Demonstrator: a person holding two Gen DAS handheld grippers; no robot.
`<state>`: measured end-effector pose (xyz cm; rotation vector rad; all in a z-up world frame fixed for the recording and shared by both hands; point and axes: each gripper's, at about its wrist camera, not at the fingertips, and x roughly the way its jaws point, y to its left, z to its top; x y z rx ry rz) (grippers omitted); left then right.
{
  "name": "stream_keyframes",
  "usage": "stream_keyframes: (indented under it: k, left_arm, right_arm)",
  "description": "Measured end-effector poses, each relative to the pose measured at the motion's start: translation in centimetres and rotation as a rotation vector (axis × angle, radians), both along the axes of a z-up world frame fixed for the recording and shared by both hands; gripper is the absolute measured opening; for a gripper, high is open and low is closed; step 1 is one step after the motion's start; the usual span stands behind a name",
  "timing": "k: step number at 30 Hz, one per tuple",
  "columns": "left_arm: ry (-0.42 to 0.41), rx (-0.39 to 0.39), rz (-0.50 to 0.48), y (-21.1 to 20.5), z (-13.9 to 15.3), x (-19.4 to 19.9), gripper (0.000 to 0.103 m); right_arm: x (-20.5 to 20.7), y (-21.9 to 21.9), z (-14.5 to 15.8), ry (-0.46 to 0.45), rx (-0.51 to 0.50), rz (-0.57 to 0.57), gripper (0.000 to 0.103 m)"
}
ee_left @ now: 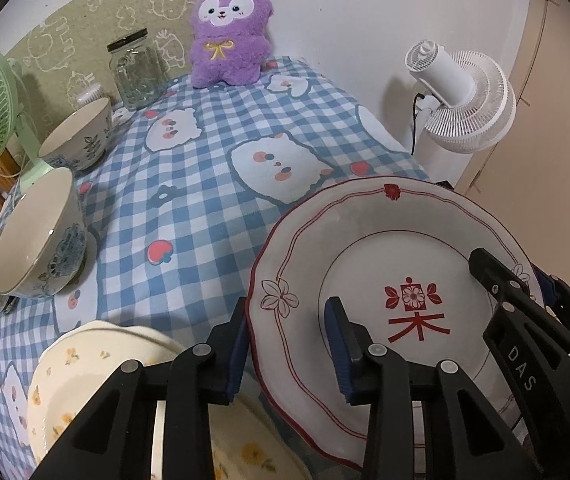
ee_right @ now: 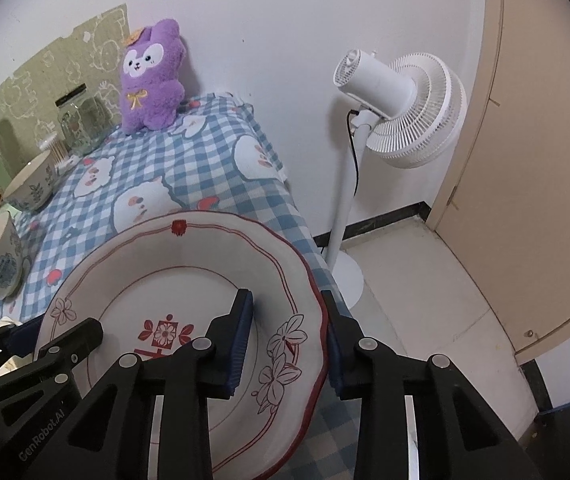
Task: Organize plates and bowls
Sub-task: 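Lift the red-character plate with both tools toward the yellow-flowered plates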
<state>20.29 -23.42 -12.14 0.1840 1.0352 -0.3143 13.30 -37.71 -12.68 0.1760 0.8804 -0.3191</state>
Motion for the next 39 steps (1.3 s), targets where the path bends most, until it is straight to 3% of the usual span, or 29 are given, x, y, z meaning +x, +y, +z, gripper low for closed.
stream_keyframes:
  k: [20, 39]
  left_arm:
    - [-0.096, -0.028, 0.041, 4.7, 3.6, -3.5, 0.036]
    - [-0.123, -0.04, 0.111, 11.2, 4.2, -6.4, 0.036]
  right_arm:
    - [-2.9, 4.5, 3.7, -0.079, -0.03, 0.049, 0.036]
    - [-4.7, 11.0, 4.7, -0.098, -0.037, 0.125, 0.036]
